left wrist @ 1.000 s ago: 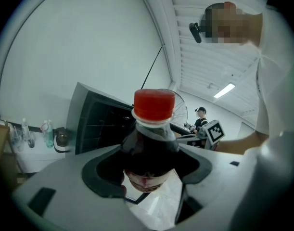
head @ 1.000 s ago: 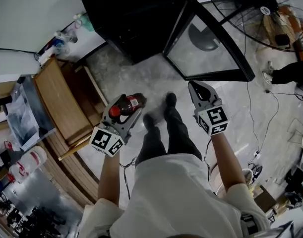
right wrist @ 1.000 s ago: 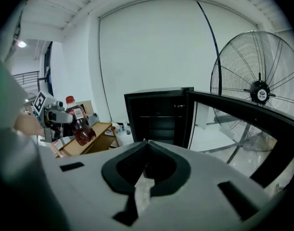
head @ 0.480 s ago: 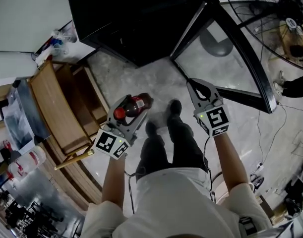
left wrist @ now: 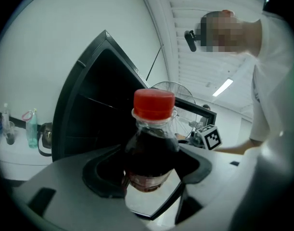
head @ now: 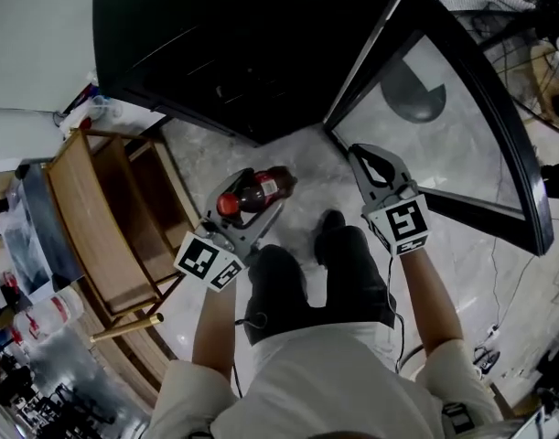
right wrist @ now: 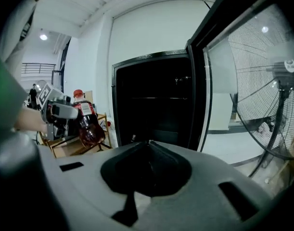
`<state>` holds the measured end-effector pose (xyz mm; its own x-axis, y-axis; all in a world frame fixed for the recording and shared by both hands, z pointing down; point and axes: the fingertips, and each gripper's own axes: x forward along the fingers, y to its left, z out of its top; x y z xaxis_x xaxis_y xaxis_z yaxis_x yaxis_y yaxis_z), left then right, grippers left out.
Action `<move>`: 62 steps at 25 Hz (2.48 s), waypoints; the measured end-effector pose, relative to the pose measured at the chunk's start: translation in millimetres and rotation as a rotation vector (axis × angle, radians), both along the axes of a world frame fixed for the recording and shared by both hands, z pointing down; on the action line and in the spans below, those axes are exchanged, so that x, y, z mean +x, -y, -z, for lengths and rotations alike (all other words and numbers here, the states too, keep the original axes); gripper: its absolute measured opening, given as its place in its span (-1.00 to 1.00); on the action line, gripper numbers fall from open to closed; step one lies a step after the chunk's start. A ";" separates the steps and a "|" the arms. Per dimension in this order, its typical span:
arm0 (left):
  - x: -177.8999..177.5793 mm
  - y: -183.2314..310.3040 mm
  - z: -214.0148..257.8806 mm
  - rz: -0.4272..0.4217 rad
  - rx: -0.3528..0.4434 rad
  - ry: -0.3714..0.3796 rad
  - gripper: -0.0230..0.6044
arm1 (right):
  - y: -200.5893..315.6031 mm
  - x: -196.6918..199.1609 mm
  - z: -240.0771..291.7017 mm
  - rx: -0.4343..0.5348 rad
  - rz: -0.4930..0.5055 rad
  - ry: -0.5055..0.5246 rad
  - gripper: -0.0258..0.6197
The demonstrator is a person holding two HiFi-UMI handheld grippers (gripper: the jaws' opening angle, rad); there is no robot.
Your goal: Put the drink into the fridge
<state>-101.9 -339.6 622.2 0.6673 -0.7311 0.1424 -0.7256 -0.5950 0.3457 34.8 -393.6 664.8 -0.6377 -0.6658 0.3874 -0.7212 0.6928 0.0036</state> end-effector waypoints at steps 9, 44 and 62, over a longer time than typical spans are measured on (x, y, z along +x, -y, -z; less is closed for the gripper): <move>-4.6 39.2 -74.5 0.002 0.085 0.058 0.01 | 36.1 -16.3 -58.8 0.097 0.052 0.054 -0.88; 29.7 226.2 -156.0 0.058 0.190 0.385 0.02 | 21.1 1.9 -108.9 0.338 0.052 -0.001 -0.88; 43.0 310.3 -190.0 0.084 0.005 0.530 0.02 | 15.5 14.5 -112.3 0.327 0.076 0.024 -0.88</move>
